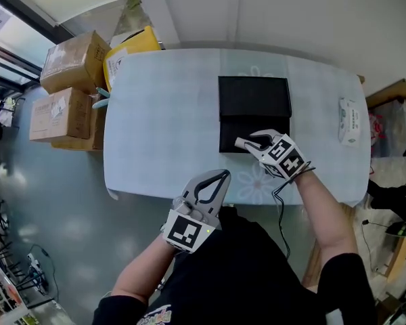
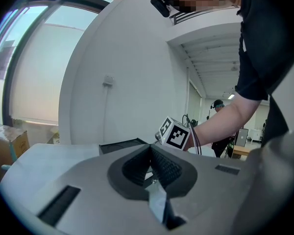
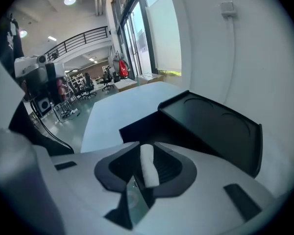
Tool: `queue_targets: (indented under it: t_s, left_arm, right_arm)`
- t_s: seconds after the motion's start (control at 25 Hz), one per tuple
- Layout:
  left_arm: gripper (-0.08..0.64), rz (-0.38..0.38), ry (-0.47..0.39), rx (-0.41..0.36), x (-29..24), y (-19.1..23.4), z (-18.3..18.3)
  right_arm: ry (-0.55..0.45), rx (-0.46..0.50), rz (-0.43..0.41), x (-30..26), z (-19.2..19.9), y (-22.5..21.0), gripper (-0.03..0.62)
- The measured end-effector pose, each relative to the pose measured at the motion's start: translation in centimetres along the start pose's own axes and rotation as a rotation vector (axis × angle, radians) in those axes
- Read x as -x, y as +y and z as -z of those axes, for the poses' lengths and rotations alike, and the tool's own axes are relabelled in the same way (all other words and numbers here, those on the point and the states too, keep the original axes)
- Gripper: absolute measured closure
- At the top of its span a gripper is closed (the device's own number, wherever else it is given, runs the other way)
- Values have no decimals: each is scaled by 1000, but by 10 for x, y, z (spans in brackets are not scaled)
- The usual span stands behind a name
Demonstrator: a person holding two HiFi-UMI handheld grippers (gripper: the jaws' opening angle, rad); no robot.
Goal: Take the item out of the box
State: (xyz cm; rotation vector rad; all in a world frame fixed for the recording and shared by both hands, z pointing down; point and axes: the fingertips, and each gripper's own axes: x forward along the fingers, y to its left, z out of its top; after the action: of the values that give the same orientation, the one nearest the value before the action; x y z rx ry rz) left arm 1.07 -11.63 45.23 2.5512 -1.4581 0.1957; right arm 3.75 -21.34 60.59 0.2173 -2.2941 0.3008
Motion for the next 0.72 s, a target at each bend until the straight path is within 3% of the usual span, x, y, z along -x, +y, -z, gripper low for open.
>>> queue_targets:
  t_s: [0.32,0.72]
  left_arm:
    - [558,-17,24,21,-2,5,15]
    - [558,-32,54,33,-5,4,27]
  right_arm:
    - [153,69,-79,-25,21,-7,459]
    - [298,60,-206,-44,34,-11,446]
